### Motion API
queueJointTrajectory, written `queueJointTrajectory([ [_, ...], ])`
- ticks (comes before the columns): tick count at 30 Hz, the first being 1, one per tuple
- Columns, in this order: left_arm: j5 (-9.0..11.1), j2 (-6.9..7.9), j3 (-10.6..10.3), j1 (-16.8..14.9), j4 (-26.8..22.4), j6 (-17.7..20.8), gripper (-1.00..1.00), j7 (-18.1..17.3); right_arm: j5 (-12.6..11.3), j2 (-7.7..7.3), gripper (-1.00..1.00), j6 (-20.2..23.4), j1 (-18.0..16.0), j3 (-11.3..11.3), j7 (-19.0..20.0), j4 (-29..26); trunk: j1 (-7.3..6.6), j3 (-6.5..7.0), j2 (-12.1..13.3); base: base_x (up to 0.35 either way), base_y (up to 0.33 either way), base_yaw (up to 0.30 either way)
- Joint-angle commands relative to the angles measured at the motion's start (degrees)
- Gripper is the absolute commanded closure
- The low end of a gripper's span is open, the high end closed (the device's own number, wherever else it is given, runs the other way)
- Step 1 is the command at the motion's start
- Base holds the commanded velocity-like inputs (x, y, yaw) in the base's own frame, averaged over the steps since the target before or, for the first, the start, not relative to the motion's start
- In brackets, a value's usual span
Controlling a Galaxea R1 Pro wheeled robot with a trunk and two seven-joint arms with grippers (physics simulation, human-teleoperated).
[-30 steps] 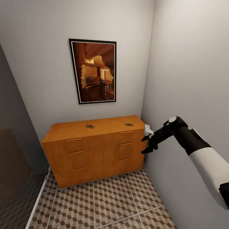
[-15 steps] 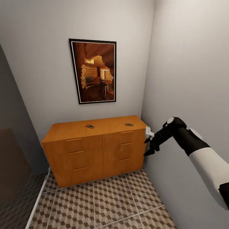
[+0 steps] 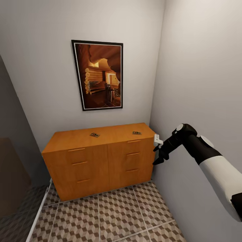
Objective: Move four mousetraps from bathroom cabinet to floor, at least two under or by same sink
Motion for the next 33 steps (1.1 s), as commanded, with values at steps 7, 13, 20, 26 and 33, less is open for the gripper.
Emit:
queueJointTrajectory([
  [7, 0.7, -0.05, -0.51, -0.1, 0.47, 0.74, -1.0, 0.08, 0.2, -0.01, -1.0, 0.67, -0.06, -0.05, 0.22, -0.08, 0.04, -0.09, -0.06, 0.277, 0.0, 0.0],
  [13, 0.74, 0.1, -0.51, -0.1, 0.58, 7.52, -1.0, -0.08, 0.2, 0.1, -1.0, 0.68, -0.06, -0.11, 0.21, -0.08, 0.04, -0.09, -0.06, 0.09, 0.0, 0.0],
  [20, 0.75, 0.41, -0.5, 0.04, 0.63, 16.13, -1.0, -0.85, 0.2, 0.24, -1.0, 0.65, -0.06, -0.06, 0.16, -0.08, 0.04, -0.09, -0.06, 0.02, 0.0, 0.0],
  [26, 0.75, 0.54, -0.46, 0.32, 0.74, 17.9, -1.0, -1.69, 0.2, 0.26, -1.0, 0.6, -0.06, -0.06, 0.08, -0.08, 0.04, -0.09, -0.06, 0.003, 0.0, 0.0],
  [33, 0.75, 0.76, -0.43, 1.11, 0.78, 22.01, -1.0, -2.0, 0.2, 0.26, -1.0, 0.58, -0.06, -0.12, -0.08, -0.08, 0.04, -0.09, -0.06, 0.0, 0.0, 0.0],
])
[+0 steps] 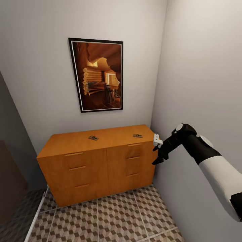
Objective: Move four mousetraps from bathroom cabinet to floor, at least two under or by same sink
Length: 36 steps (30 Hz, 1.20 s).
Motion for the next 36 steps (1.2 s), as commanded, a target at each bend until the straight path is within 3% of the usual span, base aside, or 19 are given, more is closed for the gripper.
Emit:
queueJointTrajectory([
  [1, 0.58, 0.11, -0.49, 0.01, 0.24, 0.64, -1.0, -0.03, 0.18, -0.05, -1.0, 0.59, -0.06, 0.12, 0.19, -0.08, 0.01, -0.09, -0.07, 0.008, 0.0, 0.0],
  [9, 0.58, 0.4, -0.49, 0.16, 0.24, 2.34, -1.0, -0.09, 0.17, -0.03, -1.0, 0.54, -0.06, 0.16, 0.02, -0.08, 0.01, -0.09, -0.07, 0.158, 0.0, 0.0],
  [36, 0.58, 0.49, -0.49, 0.19, 0.24, 2.68, -1.0, -0.1, 0.18, 0.04, -1.0, 0.28, -0.06, 0.28, -0.31, 0.21, 0.01, -0.09, -0.07, 0.301, 0.0, 0.0],
])
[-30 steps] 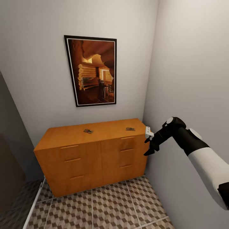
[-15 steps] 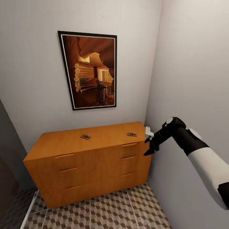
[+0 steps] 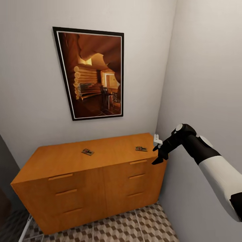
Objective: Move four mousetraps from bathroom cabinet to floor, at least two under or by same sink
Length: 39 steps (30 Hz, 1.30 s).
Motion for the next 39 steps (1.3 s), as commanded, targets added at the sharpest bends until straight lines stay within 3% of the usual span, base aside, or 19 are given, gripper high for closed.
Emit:
queueJointTrajectory([
  [1, 0.59, -0.04, -0.49, -0.1, 0.24, -0.44, -1.0, 0.01, 0.17, -0.05, -1.0, 0.6, -0.06, 0.13, 0.23, -0.07, 0.03, -0.09, -0.06, 0.109, 0.0, 0.0],
  [14, 0.59, -0.04, -0.49, -0.09, 0.22, -0.47, -1.0, 0.01, 0.17, -0.1, -1.0, 0.59, -0.06, 0.13, 0.19, -0.02, 0.03, -0.09, -0.06, 0.064, 0.0, 0.0],
  [39, 0.59, -0.03, -0.49, -0.06, 0.24, -0.51, -1.0, -0.17, 0.17, -0.18, -1.0, 0.44, -0.04, 0.2, -0.92, 1.43, 0.03, -0.09, -0.06, 0.252, 0.0, 0.0],
])
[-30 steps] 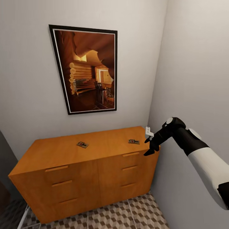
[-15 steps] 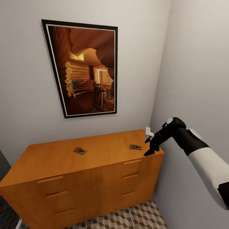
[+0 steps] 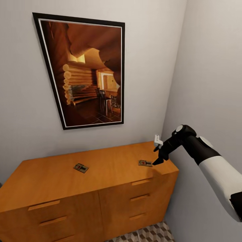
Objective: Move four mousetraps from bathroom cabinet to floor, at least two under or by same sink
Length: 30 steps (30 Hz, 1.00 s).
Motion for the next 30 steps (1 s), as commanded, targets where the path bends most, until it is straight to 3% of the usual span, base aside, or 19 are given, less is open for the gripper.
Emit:
queueJointTrajectory([
  [1, 0.59, -0.04, -0.49, -0.08, 0.24, -0.42, -1.0, 0.01, 0.19, -0.03, -1.0, 0.51, -0.05, 0.14, 0.01, 0.72, 0.02, -0.09, -0.07, 0.04, 0.0, 0.0],
  [19, 0.59, -0.04, -0.49, -0.07, 0.24, -0.35, -1.0, 0.01, 0.23, 0.0, -1.0, -3.87, -0.06, 0.11, -4.45, 8.24, 0.02, -0.09, -0.07, 0.008, 0.0, 0.0],
  [30, 0.59, -0.04, -0.49, -0.09, 0.24, -0.35, -1.0, 0.01, 0.25, 0.01, -1.0, -4.97, -0.07, 0.07, -5.5, 9.46, 0.02, -0.09, -0.07, 0.0, 0.0, 0.0],
])
